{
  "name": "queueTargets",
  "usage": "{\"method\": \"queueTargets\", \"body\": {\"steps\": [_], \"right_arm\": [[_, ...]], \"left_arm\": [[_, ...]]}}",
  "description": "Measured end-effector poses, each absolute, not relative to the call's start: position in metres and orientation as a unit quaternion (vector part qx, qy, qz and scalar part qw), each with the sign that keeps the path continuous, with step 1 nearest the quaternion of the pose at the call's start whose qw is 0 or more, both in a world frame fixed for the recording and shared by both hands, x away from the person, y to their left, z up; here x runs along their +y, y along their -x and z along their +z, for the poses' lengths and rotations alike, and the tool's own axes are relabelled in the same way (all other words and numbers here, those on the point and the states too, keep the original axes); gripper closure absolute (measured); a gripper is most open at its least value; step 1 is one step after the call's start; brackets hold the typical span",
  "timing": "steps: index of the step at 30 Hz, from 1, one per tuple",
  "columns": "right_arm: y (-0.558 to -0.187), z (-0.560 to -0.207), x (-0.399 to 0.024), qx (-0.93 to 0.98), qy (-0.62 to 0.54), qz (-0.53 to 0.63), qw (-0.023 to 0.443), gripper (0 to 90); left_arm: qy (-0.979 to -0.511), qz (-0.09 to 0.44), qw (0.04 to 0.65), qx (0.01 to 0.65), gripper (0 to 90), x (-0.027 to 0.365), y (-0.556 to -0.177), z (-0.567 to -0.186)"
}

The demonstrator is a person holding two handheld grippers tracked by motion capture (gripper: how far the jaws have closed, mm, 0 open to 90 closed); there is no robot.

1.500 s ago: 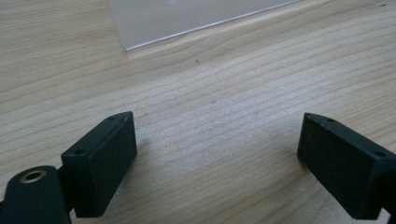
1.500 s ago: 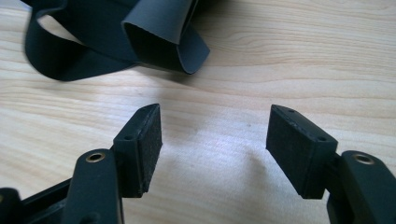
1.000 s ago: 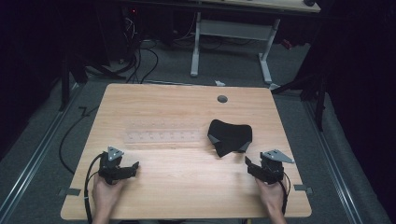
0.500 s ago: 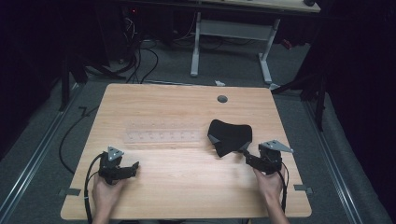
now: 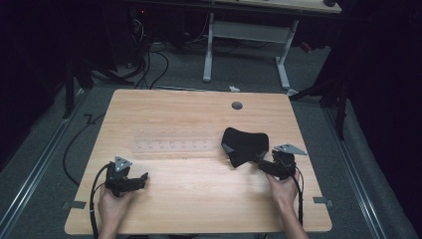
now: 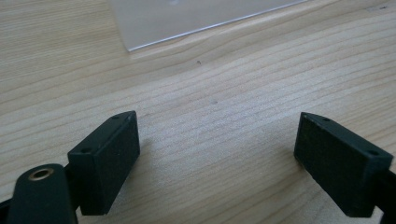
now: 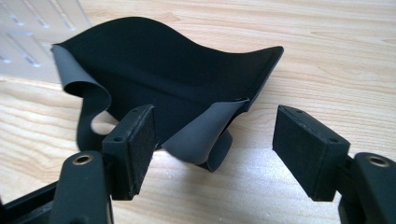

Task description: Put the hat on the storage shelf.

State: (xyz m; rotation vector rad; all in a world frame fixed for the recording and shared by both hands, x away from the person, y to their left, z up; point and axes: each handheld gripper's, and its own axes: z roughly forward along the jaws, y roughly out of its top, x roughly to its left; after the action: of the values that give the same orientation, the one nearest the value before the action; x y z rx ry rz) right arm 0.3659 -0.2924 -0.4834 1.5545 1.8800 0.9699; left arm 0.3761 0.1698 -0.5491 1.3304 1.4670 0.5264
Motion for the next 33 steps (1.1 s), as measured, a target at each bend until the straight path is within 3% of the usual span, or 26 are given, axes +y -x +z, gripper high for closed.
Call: {"method": "queueTargets", "body": {"steps": [18, 33], "right_arm": [[-0.392, -0.506, -0.291, 0.684, -0.598, 0.357, 0.219, 37.6], [-0.402, -0.522, -0.288, 0.683, -0.604, 0.363, 0.194, 53.6]], "left_arm": [[-0.555, 0.219, 0.519, 0.612, 14.6, 0.17, -0.376, -0.549], [-0.555, 0.22, 0.519, 0.612, 14.6, 0.17, -0.376, -0.549]]}}
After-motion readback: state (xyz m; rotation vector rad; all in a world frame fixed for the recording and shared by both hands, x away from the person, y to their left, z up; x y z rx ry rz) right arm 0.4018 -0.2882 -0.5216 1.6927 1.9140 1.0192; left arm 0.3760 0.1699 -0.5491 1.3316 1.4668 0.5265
